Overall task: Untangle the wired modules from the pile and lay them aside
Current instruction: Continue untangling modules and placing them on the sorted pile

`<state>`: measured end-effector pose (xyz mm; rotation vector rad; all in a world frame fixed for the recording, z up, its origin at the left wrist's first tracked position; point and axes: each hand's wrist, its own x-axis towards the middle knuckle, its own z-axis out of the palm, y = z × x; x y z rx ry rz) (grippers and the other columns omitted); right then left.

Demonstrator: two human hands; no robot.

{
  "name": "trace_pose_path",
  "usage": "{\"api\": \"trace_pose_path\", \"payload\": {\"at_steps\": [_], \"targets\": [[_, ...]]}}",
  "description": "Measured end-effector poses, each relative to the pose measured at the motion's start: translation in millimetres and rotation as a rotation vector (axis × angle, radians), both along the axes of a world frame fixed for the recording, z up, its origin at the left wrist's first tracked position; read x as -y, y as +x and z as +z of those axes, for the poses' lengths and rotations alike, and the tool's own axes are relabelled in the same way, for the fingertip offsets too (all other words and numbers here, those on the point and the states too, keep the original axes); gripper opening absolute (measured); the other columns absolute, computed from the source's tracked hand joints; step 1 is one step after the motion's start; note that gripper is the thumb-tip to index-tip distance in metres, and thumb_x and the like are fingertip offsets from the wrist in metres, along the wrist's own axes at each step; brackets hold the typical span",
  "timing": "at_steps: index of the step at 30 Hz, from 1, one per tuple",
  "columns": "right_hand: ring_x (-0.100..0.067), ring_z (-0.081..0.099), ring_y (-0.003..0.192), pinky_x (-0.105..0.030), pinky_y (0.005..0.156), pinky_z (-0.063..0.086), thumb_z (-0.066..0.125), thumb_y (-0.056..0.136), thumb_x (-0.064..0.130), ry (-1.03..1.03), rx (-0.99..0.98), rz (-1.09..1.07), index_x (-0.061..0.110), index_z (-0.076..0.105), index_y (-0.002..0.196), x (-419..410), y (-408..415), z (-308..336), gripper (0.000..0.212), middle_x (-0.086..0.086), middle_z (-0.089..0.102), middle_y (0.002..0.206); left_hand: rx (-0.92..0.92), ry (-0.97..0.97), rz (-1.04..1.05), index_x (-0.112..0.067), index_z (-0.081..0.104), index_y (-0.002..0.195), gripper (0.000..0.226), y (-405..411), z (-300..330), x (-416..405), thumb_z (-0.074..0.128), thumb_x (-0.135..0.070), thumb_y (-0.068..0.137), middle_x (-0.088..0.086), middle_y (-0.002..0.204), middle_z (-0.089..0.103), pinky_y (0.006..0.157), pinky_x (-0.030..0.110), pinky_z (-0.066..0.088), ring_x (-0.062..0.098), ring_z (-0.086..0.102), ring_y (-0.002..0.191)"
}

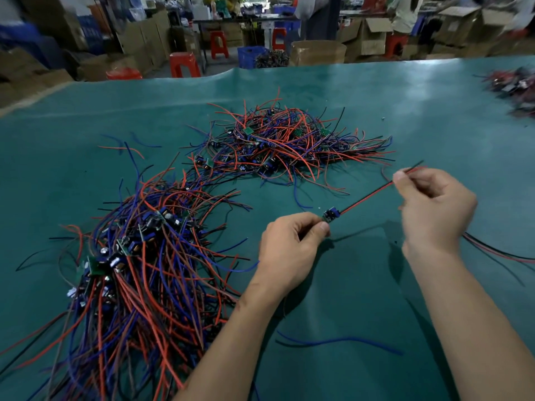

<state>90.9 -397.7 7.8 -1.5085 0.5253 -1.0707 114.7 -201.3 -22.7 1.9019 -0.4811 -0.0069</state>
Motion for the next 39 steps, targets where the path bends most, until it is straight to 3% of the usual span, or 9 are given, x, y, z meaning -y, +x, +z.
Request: {"api": "trace_pose_path", "payload": {"at_steps": [5, 8, 11, 15, 20, 25, 30, 34, 39], "targets": [[-0.013, 0.061, 0.065, -0.045, 0.066, 0.054, 0.067, 0.086, 0.022, 0.136, -0.016, -0.236, 0.028, 0.065, 0.077, 16.6, -4.6, 2.0, 0.010, 0.000, 0.069, 0.079, -0.035, -0.116, 0.061, -0.013, 0.068, 0.086, 0.023, 1.4, 1.4, -0.1, 0.056, -0.032, 0.092, -0.002, 0.054, 0.046, 0.055, 0.041, 0.037, 0.018, 0.037, 0.055], [-0.006, 0.054, 0.047, -0.028, 0.047, 0.041, 0.071, 0.089, 0.015, 0.128, -0.258, 0.157, 0.019, 0.070, 0.077, -3.9, -4.0, -1.1, 0.013, 0.003, 0.069, 0.064, -0.026, -0.161, 0.078, -0.014, 0.065, 0.087, 0.023, 0.9, 3.5, 0.4, 0.054, -0.033, 0.093, 0.010, 0.056, 0.049, 0.057, 0.046, 0.044, 0.020, 0.041, 0.056], [-0.007, 0.061, 0.063, -0.024, 0.048, 0.044, 0.076, 0.091, 0.025, 0.009, -0.361, 0.612, 0.015, 0.078, 0.086, -38.6, -4.3, -5.4, 0.011, -0.001, 0.075, 0.076, -0.016, -0.173, 0.049, -0.015, 0.066, 0.087, 0.022, -0.3, 4.8, 1.2, 0.053, -0.032, 0.091, 0.005, 0.055, 0.051, 0.057, 0.043, 0.044, 0.019, 0.043, 0.056], [-0.012, 0.062, 0.070, -0.024, 0.057, 0.046, 0.079, 0.080, 0.031, -0.029, -0.266, 0.743, 0.019, 0.079, 0.088, -54.5, -4.3, -6.0, 0.014, -0.003, 0.075, 0.078, -0.017, -0.103, 0.006, -0.020, 0.068, 0.075, 0.023, -1.1, 5.6, 0.8, 0.056, -0.035, 0.088, -0.002, 0.054, 0.055, 0.057, 0.036, 0.043, 0.014, 0.046, 0.054], [-0.010, 0.060, 0.071, -0.021, 0.055, 0.046, 0.079, 0.086, 0.010, -0.055, -0.063, 0.525, 0.021, 0.079, 0.080, -40.7, -6.1, 5.3, 0.013, 0.001, 0.075, 0.081, -0.049, -0.072, -0.014, -0.016, 0.074, 0.081, 0.021, -3.6, 7.8, 0.3, 0.062, -0.031, 0.089, -0.007, 0.054, 0.062, 0.060, 0.025, 0.043, 0.006, 0.055, 0.053], [-0.013, 0.052, 0.065, -0.024, 0.058, 0.041, 0.072, 0.092, 0.008, 0.071, 0.175, 0.412, 0.012, 0.074, 0.090, -40.8, -11.6, 55.2, 0.006, -0.003, 0.068, 0.077, -0.024, -0.065, -0.012, -0.018, 0.076, 0.080, 0.022, -6.0, 12.1, -1.0, 0.064, -0.034, 0.088, -0.001, 0.068, 0.070, 0.073, 0.037, 0.054, 0.019, 0.065, 0.071], [-0.008, 0.052, 0.060, -0.021, 0.054, 0.039, 0.071, 0.093, 0.014, 0.144, 0.205, 0.704, 0.012, 0.072, 0.081, -91.0, -0.9, 123.6, 0.012, 0.000, 0.064, 0.070, -0.007, 0.001, 0.005, -0.023, 0.073, 0.079, 0.024, -6.4, 11.7, -0.3, 0.059, -0.042, 0.084, -0.001, 0.070, 0.069, 0.072, 0.038, 0.054, 0.020, 0.064, 0.071], [-0.010, 0.055, 0.057, -0.023, 0.046, 0.042, 0.073, 0.092, 0.037, -0.187, -0.066, 1.002, 0.003, 0.076, 0.080, -153.0, 30.8, 139.8, 0.037, -0.002, 0.069, 0.068, 0.006, -0.071, 0.008, -0.025, 0.064, 0.069, 0.017, -8.5, 14.1, -1.2, 0.060, -0.036, 0.081, -0.012, 0.060, 0.060, 0.062, 0.024, 0.046, 0.004, 0.052, 0.058], [-0.029, 0.069, 0.083, -0.033, 0.066, 0.054, 0.057, 0.099, 0.048, -0.773, -0.590, 0.793, 0.005, 0.070, 0.088, -159.9, 88.4, 105.4, 0.047, -0.017, 0.073, 0.095, -0.056, -0.084, 0.020, -0.018, 0.071, 0.085, 0.015, -5.6, 13.7, -1.8, 0.062, -0.031, 0.086, -0.005, 0.066, 0.063, 0.065, 0.026, 0.044, 0.006, 0.053, 0.060]]}}
